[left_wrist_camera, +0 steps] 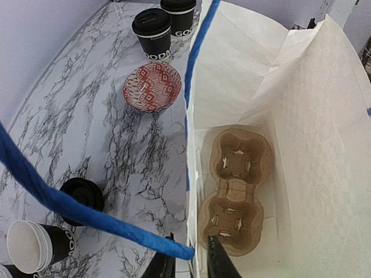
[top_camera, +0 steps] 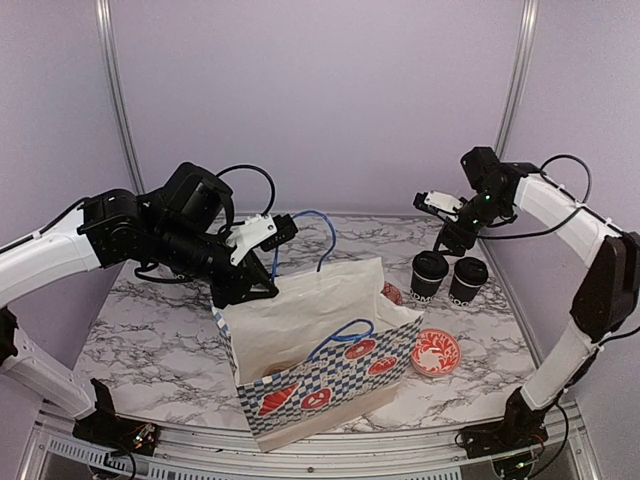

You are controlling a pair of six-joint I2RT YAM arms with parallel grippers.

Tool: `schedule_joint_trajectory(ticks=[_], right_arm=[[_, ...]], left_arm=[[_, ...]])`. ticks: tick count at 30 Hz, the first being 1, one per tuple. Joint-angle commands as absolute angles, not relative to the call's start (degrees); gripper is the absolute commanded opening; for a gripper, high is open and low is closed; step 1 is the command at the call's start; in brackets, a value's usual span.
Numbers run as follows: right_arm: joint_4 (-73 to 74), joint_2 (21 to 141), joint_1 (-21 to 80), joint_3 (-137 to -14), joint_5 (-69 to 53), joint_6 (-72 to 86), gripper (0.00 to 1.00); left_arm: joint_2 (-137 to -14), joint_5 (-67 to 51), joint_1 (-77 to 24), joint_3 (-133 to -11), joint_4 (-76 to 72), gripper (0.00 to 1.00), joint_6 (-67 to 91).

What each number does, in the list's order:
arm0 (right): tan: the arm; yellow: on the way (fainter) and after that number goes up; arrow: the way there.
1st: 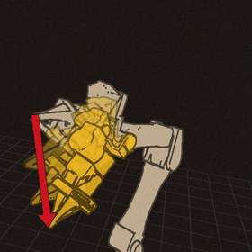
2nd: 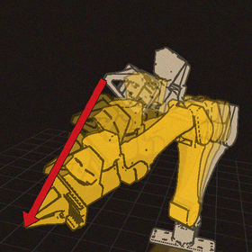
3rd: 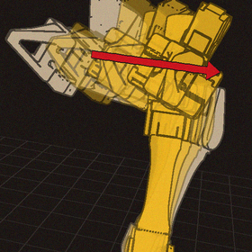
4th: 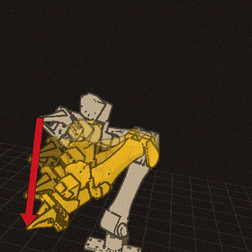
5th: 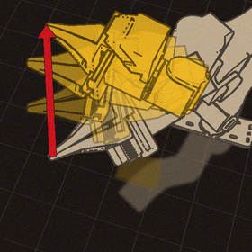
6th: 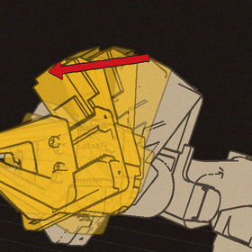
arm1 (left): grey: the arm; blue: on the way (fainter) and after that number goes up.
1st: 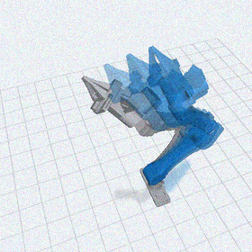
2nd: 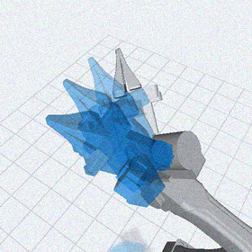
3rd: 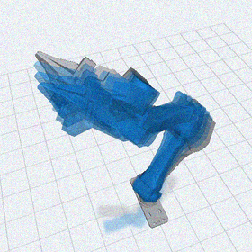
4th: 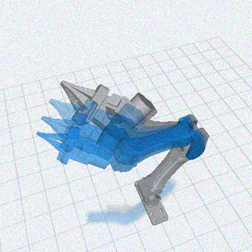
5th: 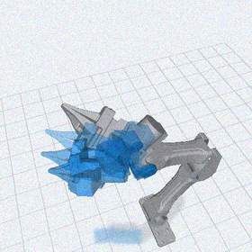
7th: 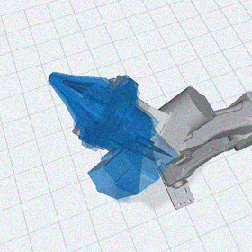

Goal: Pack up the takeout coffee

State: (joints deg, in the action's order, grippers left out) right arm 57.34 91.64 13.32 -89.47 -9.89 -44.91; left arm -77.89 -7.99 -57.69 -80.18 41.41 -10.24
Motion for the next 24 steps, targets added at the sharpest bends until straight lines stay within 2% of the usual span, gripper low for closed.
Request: schedule_joint_trajectory(ticks=[1,5,8,13,19,24], right_arm=[[61.91,97.69,13.1,-94.05,-5.61,-46.54,0.73],[63.49,103.31,13.1,-97.4,-5.06,-46.85,0.75],[64.89,106.17,13.1,-99.46,-5.5,-47.16,0.77],[65.76,109.04,13.01,-101.64,-5.82,-46.8,0.76],[67.57,111.43,12.64,-102.83,-7.82,-46.49,0.7],[70.5,112.4,12.14,-104.66,-11.91,-46.36,0.71]], left_arm=[[-78.94,-8.47,-57.74,-84.0,43.82,0.16,-14.32],[-81.28,-8.53,-57.57,-86.71,45.51,0.05,-16.52],[-82.87,-7.86,-57.4,-88.59,46.44,0.0,-17.75],[-84.76,-7.95,-57.13,-90.87,47.51,0.0,-18.99],[-86.1,-7.45,-57.04,-92.11,47.81,0.0,-19.88],[-86.24,-7.06,-57.0,-91.85,47.98,0.0,-20.05]])
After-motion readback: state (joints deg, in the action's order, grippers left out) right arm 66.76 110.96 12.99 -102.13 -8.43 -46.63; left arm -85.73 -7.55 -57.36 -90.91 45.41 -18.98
